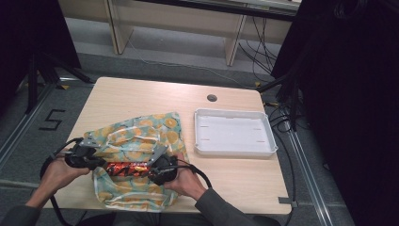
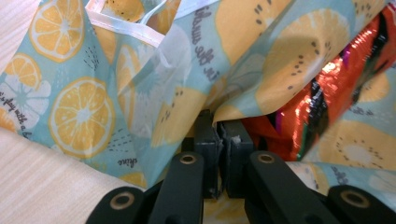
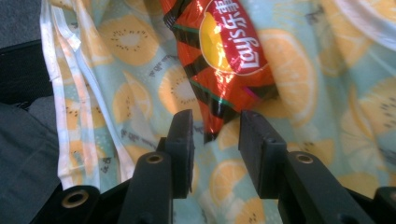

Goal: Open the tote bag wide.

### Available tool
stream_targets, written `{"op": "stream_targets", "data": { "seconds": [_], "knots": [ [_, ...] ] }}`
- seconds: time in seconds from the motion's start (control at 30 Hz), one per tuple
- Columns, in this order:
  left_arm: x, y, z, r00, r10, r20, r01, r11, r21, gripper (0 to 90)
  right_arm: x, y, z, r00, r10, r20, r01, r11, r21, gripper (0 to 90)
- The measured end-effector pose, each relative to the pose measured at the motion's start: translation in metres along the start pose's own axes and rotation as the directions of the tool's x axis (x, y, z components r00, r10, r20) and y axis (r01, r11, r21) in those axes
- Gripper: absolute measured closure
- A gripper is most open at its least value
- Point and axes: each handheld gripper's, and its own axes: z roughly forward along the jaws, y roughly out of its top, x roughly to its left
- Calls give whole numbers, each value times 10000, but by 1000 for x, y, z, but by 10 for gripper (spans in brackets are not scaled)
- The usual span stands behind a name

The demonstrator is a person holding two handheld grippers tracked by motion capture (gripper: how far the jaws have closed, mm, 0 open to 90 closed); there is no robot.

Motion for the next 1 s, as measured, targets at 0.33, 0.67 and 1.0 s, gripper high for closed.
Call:
{"op": "stream_targets", "data": {
  "seconds": [0.33, 0.67, 1.0],
  "knots": [
    [2, 1, 4, 9999, -1, 116, 0, 10000, 92, 847, 1, 7, 13, 9994, 30, 333, -38, 9998, 218, 710],
    [3, 0, 2, 9997, -204, 106, 205, 9998, -60, 855, -4, 4, 4, 9996, -234, 186, 232, 9997, 113, 900],
    [-13, 0, -12, 9992, -210, 354, 218, 9995, -229, 662, -14, -10, -31, 9985, 466, -289, -481, 9973, -559, 900]
  ]
}}
